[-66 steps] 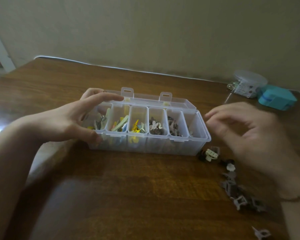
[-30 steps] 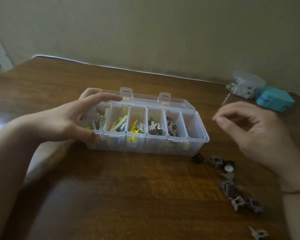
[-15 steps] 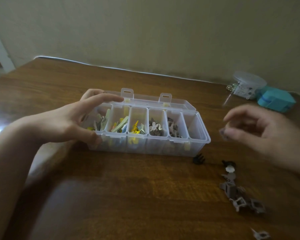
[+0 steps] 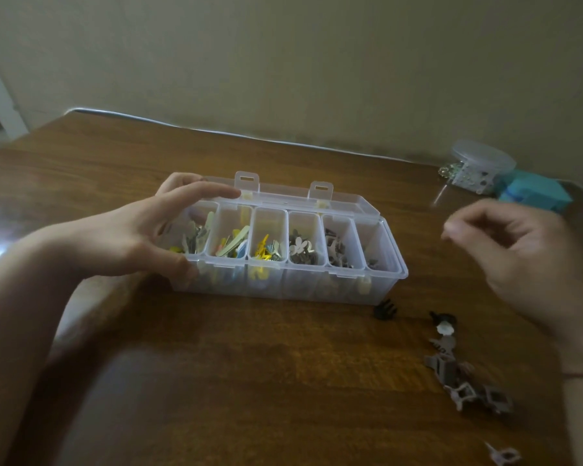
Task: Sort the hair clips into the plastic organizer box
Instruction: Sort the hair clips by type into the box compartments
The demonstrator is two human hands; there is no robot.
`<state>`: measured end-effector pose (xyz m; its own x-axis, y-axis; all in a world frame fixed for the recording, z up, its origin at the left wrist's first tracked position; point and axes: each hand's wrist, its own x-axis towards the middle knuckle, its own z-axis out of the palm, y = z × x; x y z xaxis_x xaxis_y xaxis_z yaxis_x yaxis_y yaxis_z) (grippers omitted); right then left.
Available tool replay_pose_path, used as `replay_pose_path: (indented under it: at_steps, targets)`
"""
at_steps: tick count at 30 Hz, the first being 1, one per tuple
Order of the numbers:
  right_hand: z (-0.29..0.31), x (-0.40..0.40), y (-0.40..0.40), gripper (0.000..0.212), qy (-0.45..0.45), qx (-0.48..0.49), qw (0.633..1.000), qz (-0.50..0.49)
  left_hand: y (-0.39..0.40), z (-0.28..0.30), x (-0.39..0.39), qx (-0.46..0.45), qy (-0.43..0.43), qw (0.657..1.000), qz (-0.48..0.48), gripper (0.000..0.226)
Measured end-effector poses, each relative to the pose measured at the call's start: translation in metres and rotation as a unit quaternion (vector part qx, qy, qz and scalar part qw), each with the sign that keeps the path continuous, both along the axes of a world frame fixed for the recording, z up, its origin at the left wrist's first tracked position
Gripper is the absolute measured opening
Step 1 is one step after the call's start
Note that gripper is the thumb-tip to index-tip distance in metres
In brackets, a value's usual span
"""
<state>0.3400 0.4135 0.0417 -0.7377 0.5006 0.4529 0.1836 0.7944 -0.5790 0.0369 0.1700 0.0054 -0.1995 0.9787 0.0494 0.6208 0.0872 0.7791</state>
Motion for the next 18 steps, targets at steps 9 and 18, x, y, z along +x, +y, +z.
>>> replay_pose_path:
  at_steps: [9,18]
  targets:
    - [-0.017,-0.024,-0.016,0.026,-0.388,0.011,0.922,0.002,0.000,0.001,0.000,0.009,0.005,1.000,0.003,0.102]
    - [0.000,0.002,0.008,0.010,-0.157,-0.016,0.987,-0.017,0.000,0.000,-0.002,-0.003,0.014,1.000,0.012,0.107]
